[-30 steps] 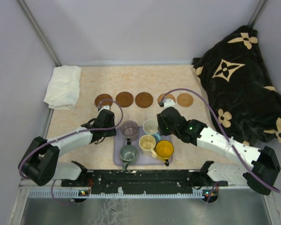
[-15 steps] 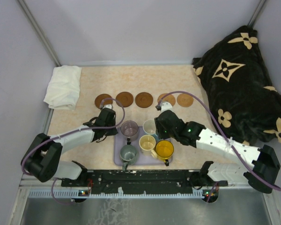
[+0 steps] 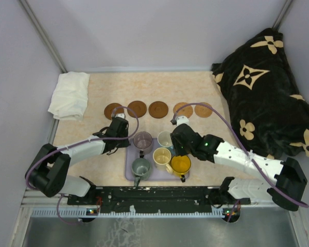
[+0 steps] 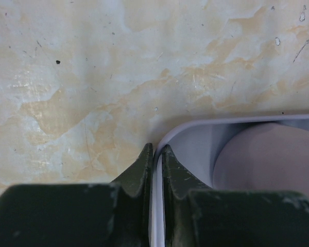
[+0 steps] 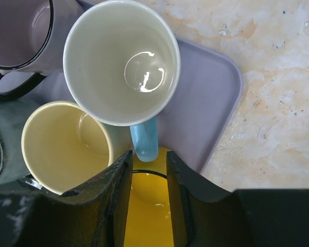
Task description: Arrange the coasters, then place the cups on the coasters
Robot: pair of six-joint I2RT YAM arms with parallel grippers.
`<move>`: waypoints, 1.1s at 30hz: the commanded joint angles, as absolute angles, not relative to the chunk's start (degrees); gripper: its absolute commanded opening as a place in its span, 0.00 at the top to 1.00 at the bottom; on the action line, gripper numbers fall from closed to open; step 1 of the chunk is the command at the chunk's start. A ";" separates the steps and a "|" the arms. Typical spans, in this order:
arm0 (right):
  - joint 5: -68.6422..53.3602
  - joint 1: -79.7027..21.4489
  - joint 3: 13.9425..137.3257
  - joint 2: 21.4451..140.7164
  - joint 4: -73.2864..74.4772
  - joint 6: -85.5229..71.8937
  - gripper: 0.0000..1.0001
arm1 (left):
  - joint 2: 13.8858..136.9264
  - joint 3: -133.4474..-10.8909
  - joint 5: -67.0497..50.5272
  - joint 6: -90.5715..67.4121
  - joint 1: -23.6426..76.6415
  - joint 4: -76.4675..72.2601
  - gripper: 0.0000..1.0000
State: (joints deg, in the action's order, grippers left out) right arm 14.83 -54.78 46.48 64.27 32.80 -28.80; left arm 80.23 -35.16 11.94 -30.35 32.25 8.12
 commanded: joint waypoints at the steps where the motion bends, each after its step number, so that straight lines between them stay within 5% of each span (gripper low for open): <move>1: 14.14 -55.72 47.28 64.96 32.00 -29.18 0.66 | 83.14 -35.72 14.26 -30.12 31.84 8.17 0.95; 18: 14.98 -55.82 46.58 69.16 26.11 -28.26 0.65 | 80.55 -31.91 12.47 -31.96 31.93 8.57 0.95; 26: 15.95 -55.77 46.23 71.63 24.23 -27.60 0.67 | 80.38 -32.51 12.40 -31.82 31.92 8.46 0.72; 29: 16.18 -55.85 46.02 71.98 23.87 -27.70 0.73 | 80.34 -32.78 12.21 -31.86 31.90 8.69 0.68; 33: 17.34 -55.81 45.88 71.82 23.95 -27.92 0.99 | 79.82 -32.44 12.04 -32.12 31.91 8.86 0.67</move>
